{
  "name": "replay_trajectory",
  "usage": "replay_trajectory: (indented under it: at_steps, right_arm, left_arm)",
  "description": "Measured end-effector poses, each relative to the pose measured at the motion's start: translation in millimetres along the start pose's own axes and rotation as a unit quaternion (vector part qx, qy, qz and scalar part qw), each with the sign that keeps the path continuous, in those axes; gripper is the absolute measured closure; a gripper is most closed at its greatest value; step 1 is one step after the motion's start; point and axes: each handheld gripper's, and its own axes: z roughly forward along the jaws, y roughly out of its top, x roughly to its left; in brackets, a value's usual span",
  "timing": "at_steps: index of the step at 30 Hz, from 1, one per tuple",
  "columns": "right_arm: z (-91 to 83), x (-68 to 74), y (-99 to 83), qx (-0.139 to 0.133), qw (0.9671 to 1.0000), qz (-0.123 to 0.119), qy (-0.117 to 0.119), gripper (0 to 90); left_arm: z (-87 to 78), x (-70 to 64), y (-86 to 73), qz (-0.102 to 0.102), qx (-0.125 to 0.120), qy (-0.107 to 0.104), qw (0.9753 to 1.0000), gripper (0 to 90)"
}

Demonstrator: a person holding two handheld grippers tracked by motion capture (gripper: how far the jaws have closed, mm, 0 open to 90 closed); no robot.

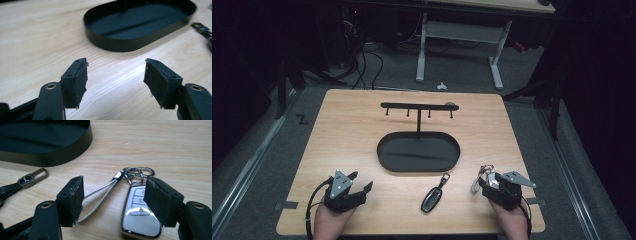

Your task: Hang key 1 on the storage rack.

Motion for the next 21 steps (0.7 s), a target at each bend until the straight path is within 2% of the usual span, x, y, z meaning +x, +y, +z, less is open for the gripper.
replay_trajectory:
  at_steps: [1, 3, 6, 8, 11, 13, 15, 18, 19, 20, 21]
  right_arm:
    - [0.1, 1.5, 0.0, -0.001, 1.0, -0.004, 0.001, 31.7]
    - [-0.7, 5.0, 0.1, -0.001, 0.9999, -0.014, -0.002, 31.2]
    - [-2.7, 7.9, 1.0, -0.004, 0.9997, -0.025, -0.003, 30.6]
    - [-3.9, 9.9, 1.2, -0.007, 0.9995, -0.03, -0.001, 30.6]
    - [-5.5, 13.6, 1.6, -0.011, 0.9994, -0.033, 0.005, 30.3]
    - [-7.1, 17.8, 2.1, -0.014, 0.9991, -0.04, 0.01, 30.2]
    - [-8.6, 23.5, 2.2, -0.018, 0.9985, -0.046, 0.025, 30.3]
    - [-7.6, 35.8, 0.5, -0.017, 0.9976, -0.055, 0.038, 29.0]
    - [-7.6, 35.8, 0.5, -0.017, 0.9976, -0.055, 0.038, 29.0]
    - [-5.2, 45.6, -0.9, -0.01, 0.9968, -0.062, 0.05, 28.4]
    - [-4.0, 50.8, -1.3, -0.007, 0.9962, -0.065, 0.057, 28.3]
  left_arm:
    - [2.2, 2.6, -2.6, -0.005, 0.006, 0.0, 1.0, 35.5]
    - [4.5, 5.5, -5.5, -0.015, 0.019, -0.014, 0.9996, 35.6]
    - [1.0, 4.2, -3.5, -0.014, 0.016, -0.014, 0.9997, 37.2]
    - [-0.8, 0.4, -0.4, -0.011, 0.011, -0.016, 0.9998, 38.2]
    - [-5.4, -10.5, 7.7, 0.014, 0.009, -0.021, 0.9996, 39.2]
    - [-10.0, -16.4, 14.2, 0.01, 0.0, -0.03, 0.9995, 39.4]
    - [-13.3, -21.0, 16.8, 0.01, -0.004, -0.025, 0.9996, 39.2]
    - [-14.2, -23.7, 4.7, 0.018, -0.002, -0.011, 0.9998, 38.8]
    - [-14.2, -23.7, 4.7, 0.018, -0.002, -0.011, 0.9998, 38.9]
    - [-10.5, -18.9, -7.1, 0.005, 0.005, -0.012, 0.9999, 39.4]
    - [-7.5, -15.2, -10.4, -0.009, 0.012, -0.018, 0.9997, 39.7]
